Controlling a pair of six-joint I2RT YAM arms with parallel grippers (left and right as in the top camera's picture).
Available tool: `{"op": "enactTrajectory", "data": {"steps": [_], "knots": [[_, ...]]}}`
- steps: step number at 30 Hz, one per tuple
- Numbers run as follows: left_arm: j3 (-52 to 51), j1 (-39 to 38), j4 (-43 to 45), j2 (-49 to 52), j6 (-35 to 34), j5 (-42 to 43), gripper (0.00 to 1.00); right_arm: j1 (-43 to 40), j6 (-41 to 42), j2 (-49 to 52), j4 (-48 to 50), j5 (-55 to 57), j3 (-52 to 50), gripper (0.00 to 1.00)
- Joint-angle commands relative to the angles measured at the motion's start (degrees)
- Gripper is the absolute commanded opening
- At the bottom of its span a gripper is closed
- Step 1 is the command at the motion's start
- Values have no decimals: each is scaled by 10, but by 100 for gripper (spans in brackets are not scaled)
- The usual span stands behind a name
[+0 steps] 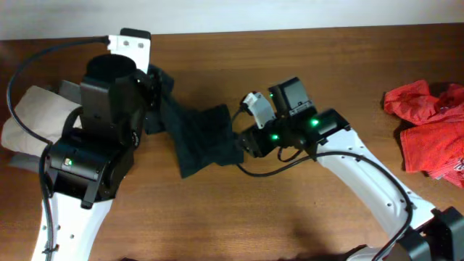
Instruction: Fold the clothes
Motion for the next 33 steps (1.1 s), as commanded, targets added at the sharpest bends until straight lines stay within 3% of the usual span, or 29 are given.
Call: {"op": "enactTrajectory", "data": {"steps": [1,11,23,33], "knots": [[28,0,25,-9,-2,-6,0,43,9,-2,12,-29,-2,51],[101,0,42,-9,-1,-7,0,166,87,-2,78,130,-2,54],[167,-3,42,-9,-2,-10,0,257,148,7,166,166,-2,54],[171,-87,85,0,29,-171,0,285,160,14,228,149,-2,55]]}}
